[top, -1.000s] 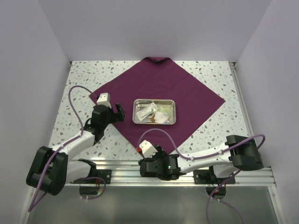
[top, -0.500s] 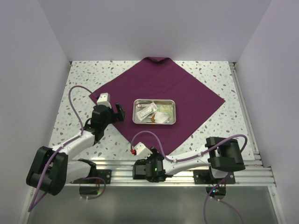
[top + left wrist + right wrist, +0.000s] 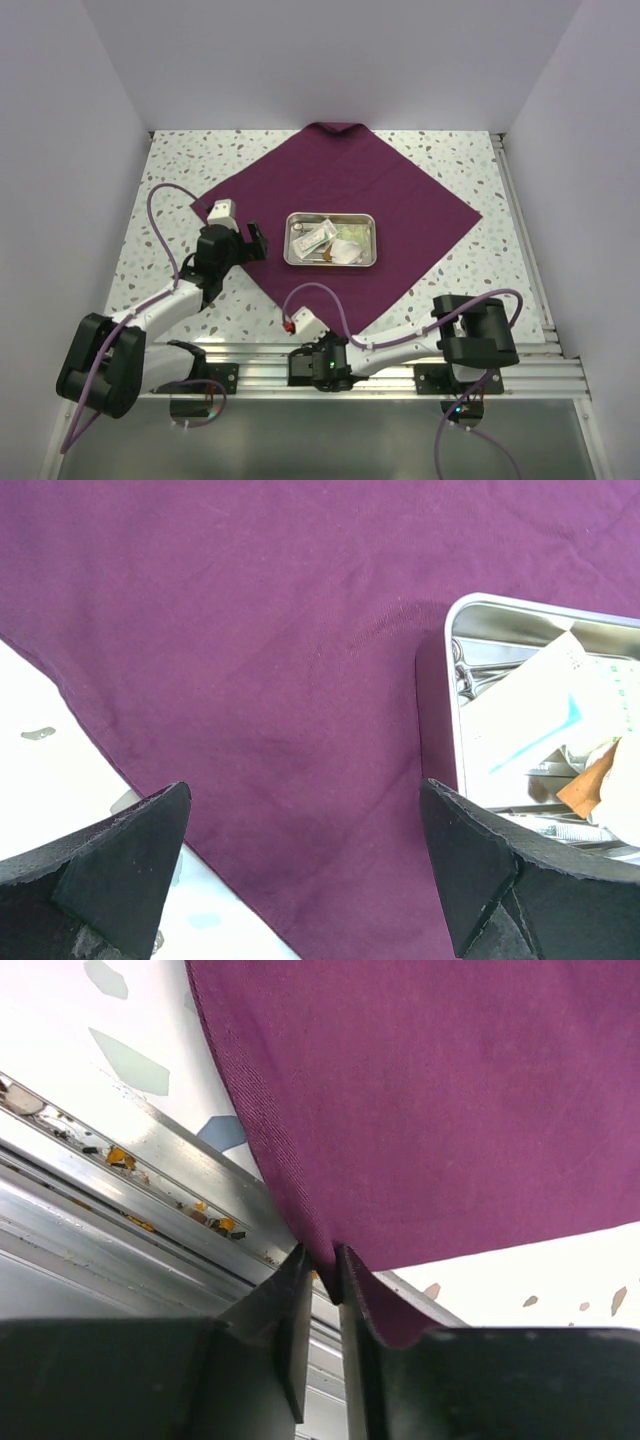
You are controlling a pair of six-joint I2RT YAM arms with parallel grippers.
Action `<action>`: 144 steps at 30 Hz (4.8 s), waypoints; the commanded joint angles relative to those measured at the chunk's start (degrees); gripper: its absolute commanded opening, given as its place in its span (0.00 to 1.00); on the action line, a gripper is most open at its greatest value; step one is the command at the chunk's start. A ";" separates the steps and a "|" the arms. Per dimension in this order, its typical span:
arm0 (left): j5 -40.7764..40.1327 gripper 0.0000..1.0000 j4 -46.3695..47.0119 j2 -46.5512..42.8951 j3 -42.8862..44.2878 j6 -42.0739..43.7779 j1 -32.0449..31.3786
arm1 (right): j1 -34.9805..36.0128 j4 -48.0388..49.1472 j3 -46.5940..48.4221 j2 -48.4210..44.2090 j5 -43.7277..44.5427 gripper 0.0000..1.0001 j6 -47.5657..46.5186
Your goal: Prepare the surgical pack
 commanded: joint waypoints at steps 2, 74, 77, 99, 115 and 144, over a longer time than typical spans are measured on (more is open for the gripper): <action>-0.15 1.00 1.25 0.37 1.26 1.26 -0.18 | 0.37 -0.37 0.63 -3.94 3.23 0.09 0.06; 6.26 1.00 -6.30 17.07 19.10 -3.14 -1.32 | -55.18 2.71 53.01 20.75 -26.30 0.00 -40.64; 4.77 1.00 -7.01 16.98 19.98 -2.87 -1.23 | -55.62 2.00 55.56 22.68 -26.74 0.00 -40.99; 5.82 1.00 -7.36 20.14 23.67 -1.29 -0.70 | -62.38 4.99 63.04 29.11 -33.59 0.44 -36.96; 8.81 1.00 -5.43 21.81 23.06 -0.41 -0.70 | -65.29 8.15 57.32 26.73 -53.72 0.47 -37.48; 8.55 1.00 -5.25 21.82 23.15 -0.24 -0.70 | -65.37 8.07 57.41 32.01 -52.93 0.38 -39.15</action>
